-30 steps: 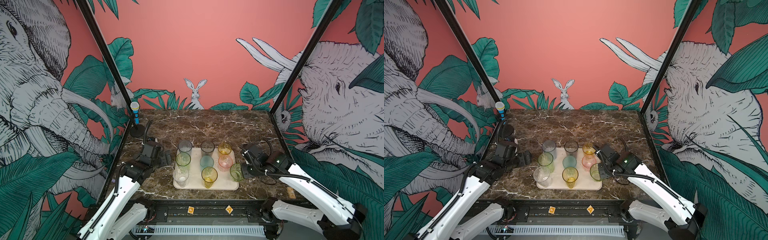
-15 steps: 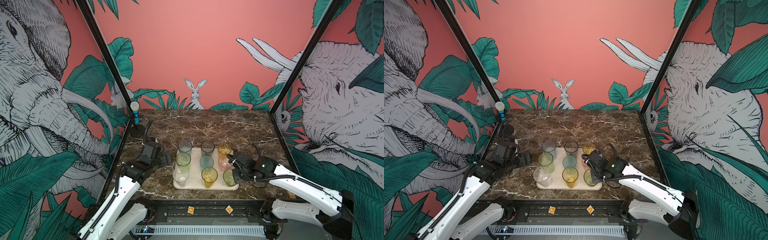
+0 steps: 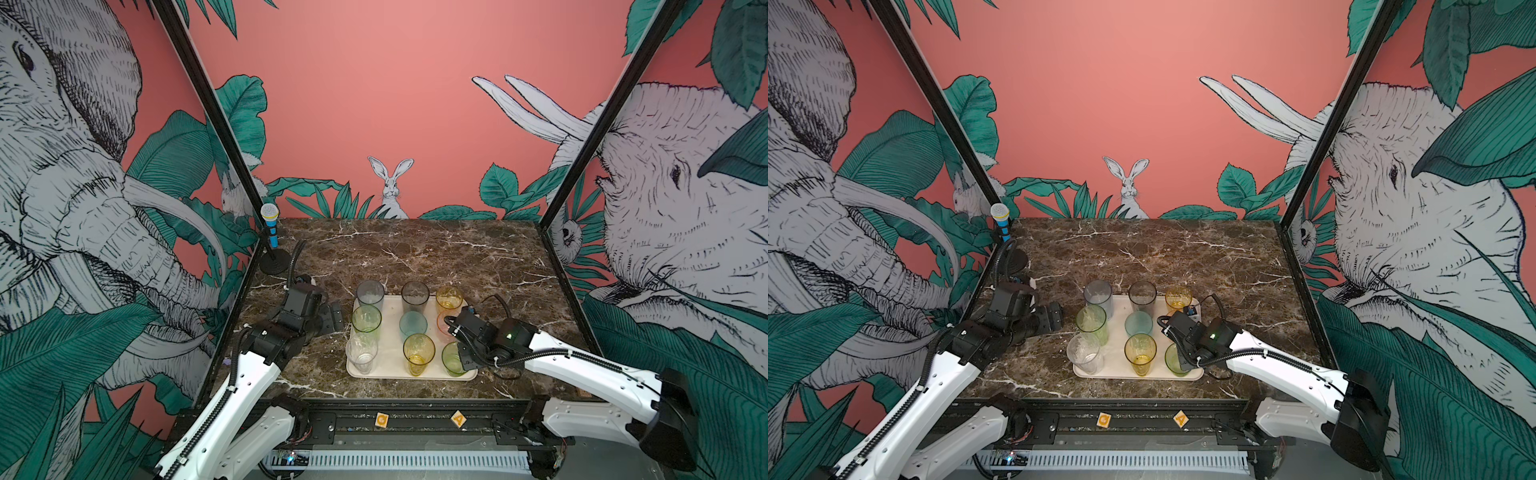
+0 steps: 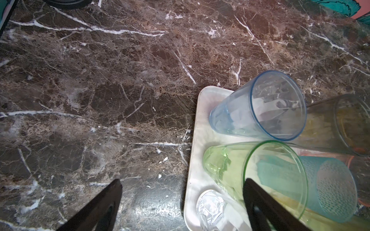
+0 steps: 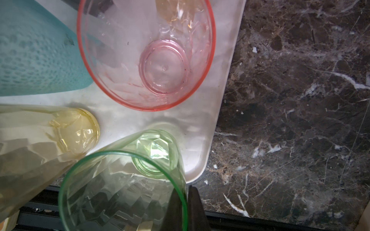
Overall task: Place the glasses into the tray
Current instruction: Place the glass on the tray.
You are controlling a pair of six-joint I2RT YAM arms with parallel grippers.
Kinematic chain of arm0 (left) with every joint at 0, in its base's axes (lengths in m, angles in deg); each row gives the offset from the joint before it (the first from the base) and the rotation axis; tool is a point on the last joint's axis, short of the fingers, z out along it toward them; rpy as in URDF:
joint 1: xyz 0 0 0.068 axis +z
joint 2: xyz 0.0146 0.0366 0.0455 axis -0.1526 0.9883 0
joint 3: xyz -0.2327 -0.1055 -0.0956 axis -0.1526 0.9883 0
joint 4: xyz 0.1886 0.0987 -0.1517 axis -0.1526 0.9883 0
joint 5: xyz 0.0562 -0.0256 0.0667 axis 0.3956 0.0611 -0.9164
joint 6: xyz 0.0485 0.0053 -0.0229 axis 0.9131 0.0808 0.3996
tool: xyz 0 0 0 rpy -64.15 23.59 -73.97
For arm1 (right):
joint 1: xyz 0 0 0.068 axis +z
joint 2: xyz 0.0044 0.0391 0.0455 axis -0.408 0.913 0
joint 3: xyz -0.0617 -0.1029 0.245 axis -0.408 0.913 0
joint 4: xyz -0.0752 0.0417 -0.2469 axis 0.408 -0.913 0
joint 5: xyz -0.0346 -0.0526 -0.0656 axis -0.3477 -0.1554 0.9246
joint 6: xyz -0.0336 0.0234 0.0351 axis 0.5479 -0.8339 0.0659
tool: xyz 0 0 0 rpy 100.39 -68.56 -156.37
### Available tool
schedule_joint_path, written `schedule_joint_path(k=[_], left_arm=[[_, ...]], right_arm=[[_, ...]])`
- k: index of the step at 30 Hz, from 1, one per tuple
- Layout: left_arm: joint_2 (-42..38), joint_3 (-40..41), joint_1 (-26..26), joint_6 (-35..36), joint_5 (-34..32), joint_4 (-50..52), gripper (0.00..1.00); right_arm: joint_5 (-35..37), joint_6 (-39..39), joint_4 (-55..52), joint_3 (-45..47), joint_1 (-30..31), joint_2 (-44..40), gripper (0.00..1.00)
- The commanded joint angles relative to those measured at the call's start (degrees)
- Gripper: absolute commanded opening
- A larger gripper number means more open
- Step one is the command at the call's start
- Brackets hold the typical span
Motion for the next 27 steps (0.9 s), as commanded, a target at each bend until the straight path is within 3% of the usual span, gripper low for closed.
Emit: schedule_joint_path(k=[1,27], left_arm=[[-0.8,0.4,0.4,-0.6,-0.2,0.7,0.95],[-0.1,0.7,0.4,-0.6,-0.1,0.2,0.95]], right_arm=[[1.7,-1.5,2.2,0.6,0.4,-0.2,0.0],[2.3,-4.4,2.2,1.0,0.3,2.8,0.03]])
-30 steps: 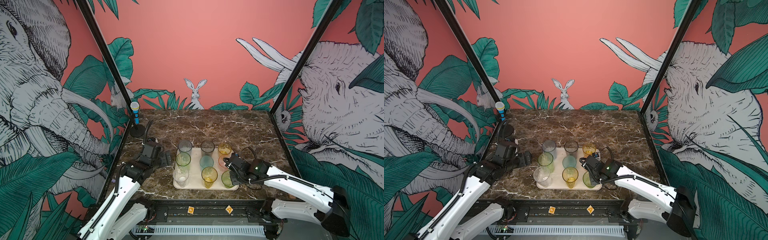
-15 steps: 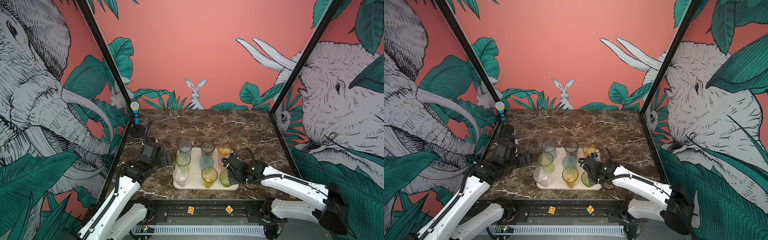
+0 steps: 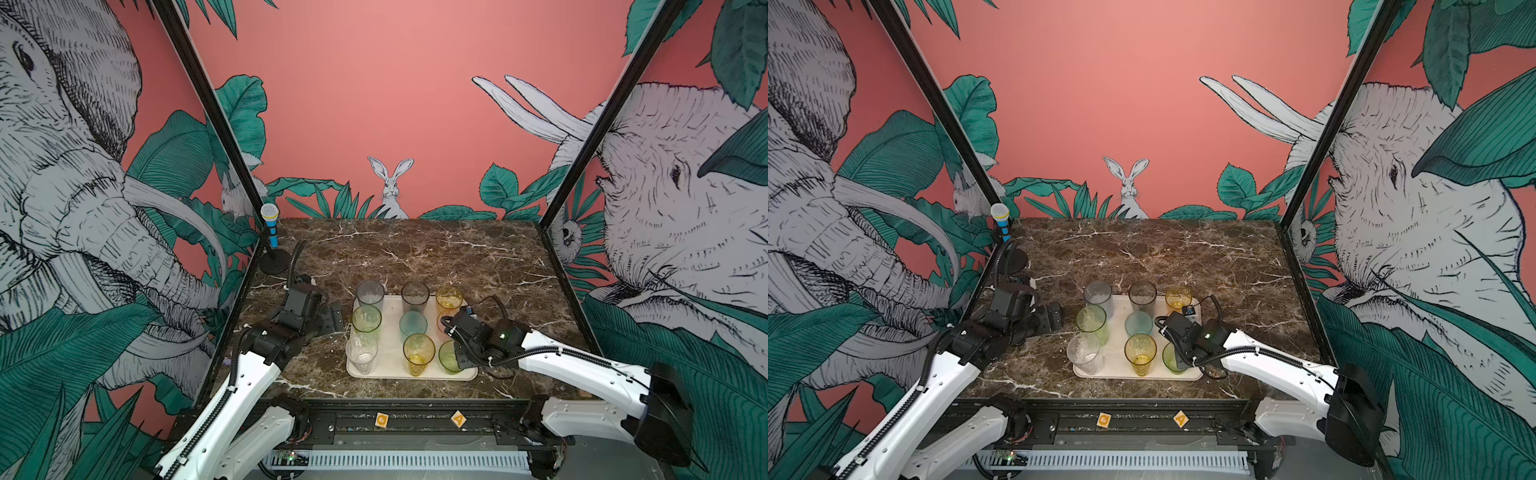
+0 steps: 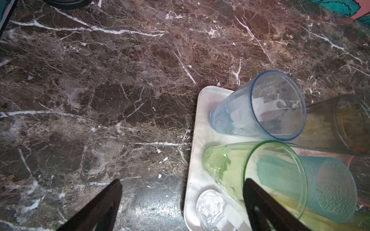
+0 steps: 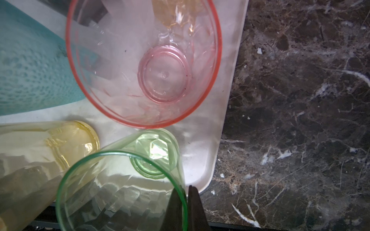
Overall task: Place the glasses into the tray
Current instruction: Place the glass on the tray.
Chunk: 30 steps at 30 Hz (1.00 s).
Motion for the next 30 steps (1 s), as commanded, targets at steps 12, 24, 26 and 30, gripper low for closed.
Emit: schedule_joint_path(k=[12,24,26,30], left_arm=[[0.2,0.6,0.5,-0.4,-0.2,0.1,0.95],[1.9,-0.8,0.4,-0.3,-0.2,-0.8,0.95],[2.2,-1.3,0.4,-0.2,-0.4,-0.8,0.95],[3.1,-2.1,0.4,0.1,-1.2,-0.9,0.95]], right_arm=[[3.6,-1.6,-4.0,-2.7,0.1,1.3,0.36],[5.1,1.1,-7.1,-7.4,-0.4,0.1,0.46],[5.5,1.9,-7.6,-8.5,-0.6,-0.4,0.46],[7.2,4.1,-8.3,-10.9,-0.8,-1.9,0.48]])
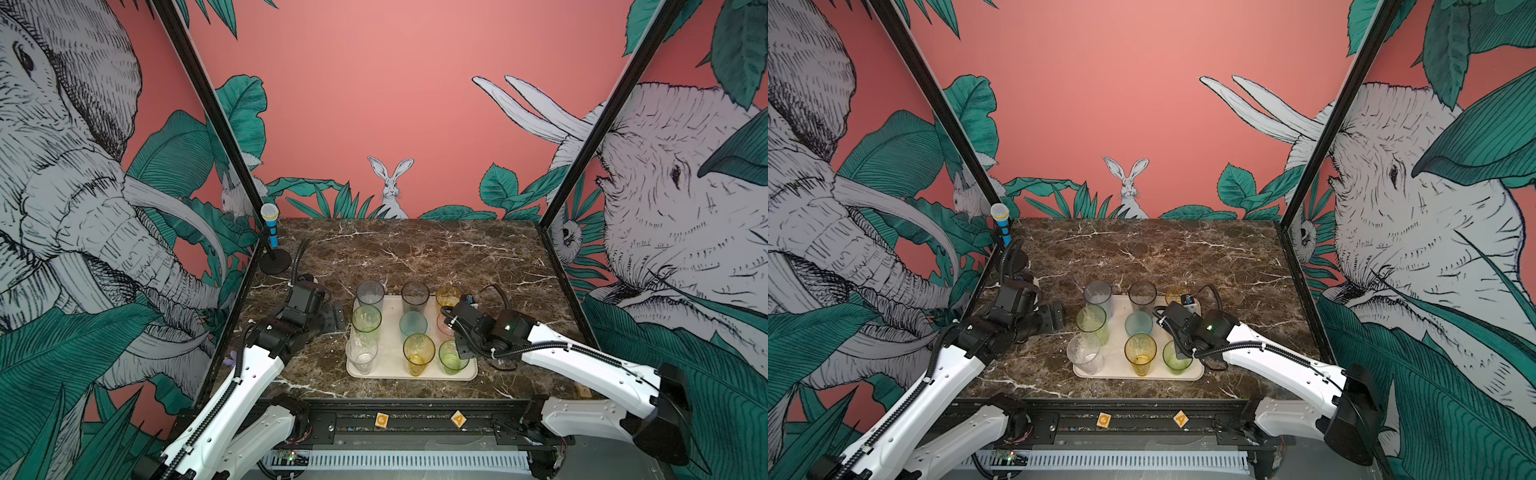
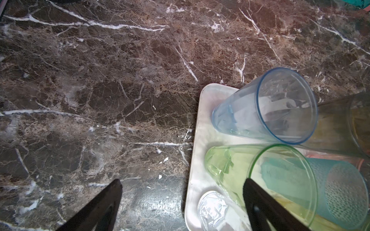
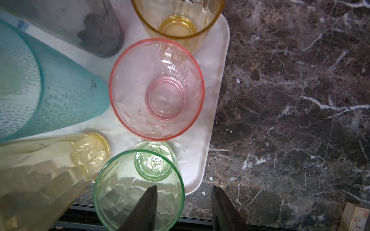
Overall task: Place the glasses into the tray
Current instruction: Place the glass on the tray, then reset both arms
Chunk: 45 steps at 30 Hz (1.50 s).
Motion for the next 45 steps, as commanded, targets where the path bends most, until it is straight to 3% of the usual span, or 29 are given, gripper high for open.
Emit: schedule_joint_path(k=[1,15,24,29,32,36,41,45], left_arm=[[0.4,-2.2,0.4,0.2,-1.4,-0.3,0.95],[4.8,-6.0,0.4,4.8,-6.1,-5.6,0.95],[7.9,-9.0,0.4,11.9,-17.1,-11.2,0.98],[9.0,-8.5,0.4,17.9,-26.0,-15.9,0.99],[9.1,-6.2,0.4,21.9,-32.4,-20.6,0.99],[8.3,-1.1,1.0,25.6,-41.2,-28.5,0.99],[6.0,9.6,3.9,31.2,-42.8,-44.8,0.99],[5.5,17.1,7.7,32.0,-41.0,-53.8,0.99]], right_arm=[[3.4,2.2,-2.6,-2.5,-0.5,-2.2,0.49],[12.2,14.9,0.5,-7.0,-7.6,-4.1,0.68],[11.8,25.9,9.4,-7.6,-18.0,-1.6,0.74],[12.1,30.2,18.0,-5.6,-23.7,-1.9,0.84],[11.9,32.1,24.1,-2.9,-27.6,-2.6,0.94],[11.0,33.5,31.2,0.9,-32.9,-3.1,0.99],[8.1,34.8,41.1,7.3,-39.5,-2.7,0.99],[10.5,32.9,48.4,12.7,-43.4,-1.7,0.99]])
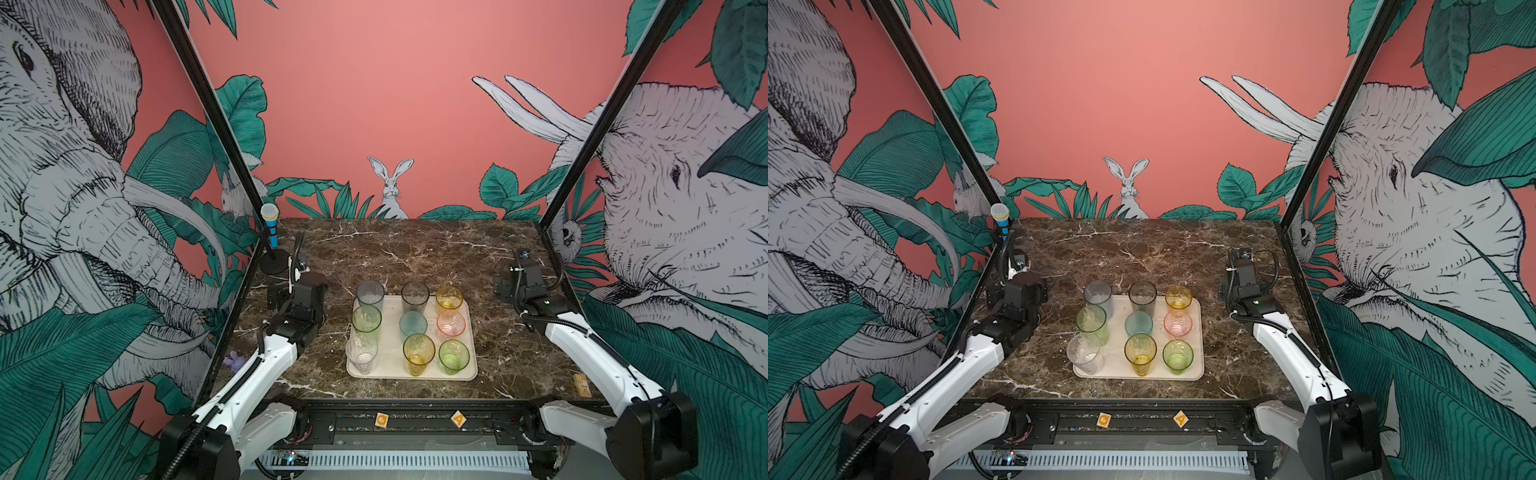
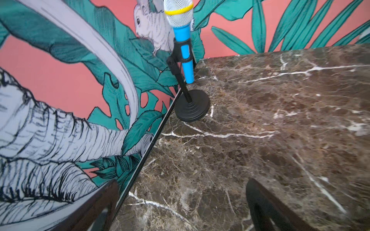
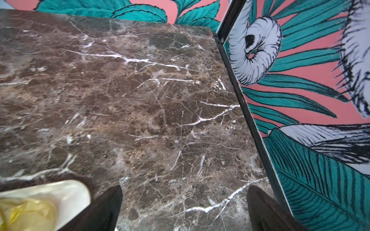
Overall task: Place the glasses into the tray
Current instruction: Reset both arms
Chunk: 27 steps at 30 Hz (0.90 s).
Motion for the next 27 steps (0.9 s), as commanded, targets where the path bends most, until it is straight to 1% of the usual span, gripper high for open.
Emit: schedule_joint_path(k=[1,4,7,9,12,16,17,19,20,22,27], left_arm=[[-1.4,5.1,2.6,3.5,-0.6,-13.0,0.99],[-0.3,8.9,4.4,4.2,1.3,-18.0,0.99],[1.0,11.0,7.2,2.0,6.0,-20.4,0.99],[2.6,11.7,8.4,0.7,7.6,-21.4,0.99],[5.6,12.7,8.8,1.6,9.7,-24.8,0.99],[9.2,14.7,8.8,3.0,13.6,-31.0,0.99],[10.0,15.1,8.8,3.0,14.0,-32.2,0.99],[11.3,15.4,8.8,2.7,14.2,-33.4,0.99],[11.5,15.5,8.8,3.0,14.8,-34.0,0.99],[12.0,15.9,8.8,3.8,16.3,-36.0,0.99],[14.4,16.2,8.9,5.8,17.0,-41.3,0.99]], right_arm=[[1.6,-0.3,11.1,3.6,-2.7,0.6,0.99],[3.0,-0.3,16.0,7.3,-5.2,1.9,0.99],[4.2,0.8,22.1,11.4,-7.4,3.5,0.99],[5.2,1.2,26.2,13.8,-8.5,4.6,0.99],[4.3,1.4,29.5,16.2,-9.8,5.9,0.99],[2.3,1.1,37.9,19.7,-11.0,8.3,0.99],[1.0,1.4,39.8,20.1,-11.1,9.1,0.99],[-1.2,0.8,38.9,19.2,-11.1,9.9,0.99],[-1.8,0.8,40.2,19.3,-11.2,10.4,0.99],[-2.3,1.2,41.5,19.6,-11.2,10.5,0.99],[-3.6,2.6,48.5,21.7,-11.3,10.8,0.99]])
